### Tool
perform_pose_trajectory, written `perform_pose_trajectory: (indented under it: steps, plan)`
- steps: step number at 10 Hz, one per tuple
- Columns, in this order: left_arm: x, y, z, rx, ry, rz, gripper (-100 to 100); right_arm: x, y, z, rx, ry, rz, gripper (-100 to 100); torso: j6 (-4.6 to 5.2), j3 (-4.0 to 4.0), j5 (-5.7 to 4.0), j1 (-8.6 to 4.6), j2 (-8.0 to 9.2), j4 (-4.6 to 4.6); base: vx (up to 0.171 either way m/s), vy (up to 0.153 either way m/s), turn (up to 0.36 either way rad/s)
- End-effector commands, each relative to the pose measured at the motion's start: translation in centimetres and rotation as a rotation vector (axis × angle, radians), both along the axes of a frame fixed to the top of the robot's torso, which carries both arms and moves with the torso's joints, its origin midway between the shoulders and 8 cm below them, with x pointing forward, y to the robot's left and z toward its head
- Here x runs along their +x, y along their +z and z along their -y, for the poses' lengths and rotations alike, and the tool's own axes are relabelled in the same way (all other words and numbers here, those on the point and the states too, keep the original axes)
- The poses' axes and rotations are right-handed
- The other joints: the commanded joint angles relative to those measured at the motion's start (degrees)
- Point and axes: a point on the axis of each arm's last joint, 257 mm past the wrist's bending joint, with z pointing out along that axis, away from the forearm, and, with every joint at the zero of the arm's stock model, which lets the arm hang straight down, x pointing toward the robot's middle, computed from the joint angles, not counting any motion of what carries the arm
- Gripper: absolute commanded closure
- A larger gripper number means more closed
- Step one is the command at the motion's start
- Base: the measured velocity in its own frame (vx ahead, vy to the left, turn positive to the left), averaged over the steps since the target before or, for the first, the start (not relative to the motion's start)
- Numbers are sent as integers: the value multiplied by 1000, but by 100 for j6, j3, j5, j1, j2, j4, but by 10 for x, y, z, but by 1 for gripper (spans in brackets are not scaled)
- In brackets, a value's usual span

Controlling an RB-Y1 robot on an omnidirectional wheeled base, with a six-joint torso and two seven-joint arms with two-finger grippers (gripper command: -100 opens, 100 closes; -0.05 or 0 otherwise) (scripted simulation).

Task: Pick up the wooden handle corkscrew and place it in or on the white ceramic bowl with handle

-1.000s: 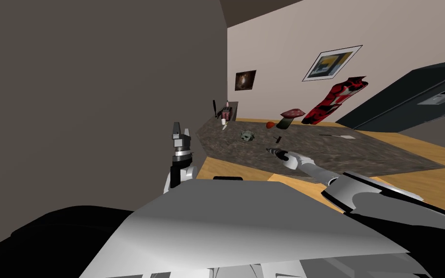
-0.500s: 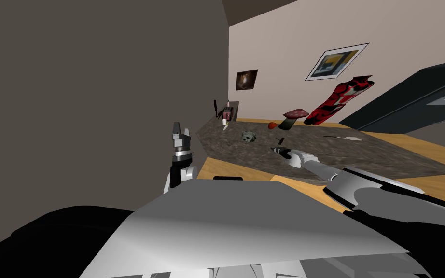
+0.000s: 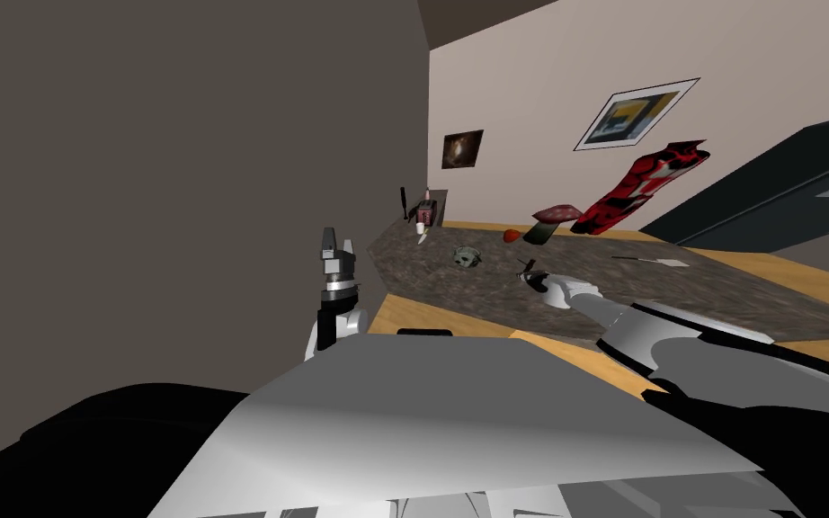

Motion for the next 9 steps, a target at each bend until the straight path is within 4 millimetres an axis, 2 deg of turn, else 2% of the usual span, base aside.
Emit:
perform_pose_trajectory:
  steps: [1,2,4,6,9]
  plan:
    - [0,0,0,0,0,0,0,-3,23,27,-86,-28,-12,-100,0,0,0,0,0,0,75,44,63]
    - [0,0,0,0,0,0,0,-3,23,27,-86,-28,-12,-100,1,-2,2,5,-3,-1,52,31,13]
    - [0,0,0,0,0,0,0,-5,45,50,-164,-53,-20,-100,1,3,0,1,7,1,47,28,48]
    - [0,0,0,0,0,0,0,-5,61,65,-216,-68,-24,-100,1,2,0,3,5,0,54,39,58]
    - [0,0,0,0,0,0,0,-5,61,64,-215,-68,-23,-100,3,9,-2,-3,17,2,20,18,4]
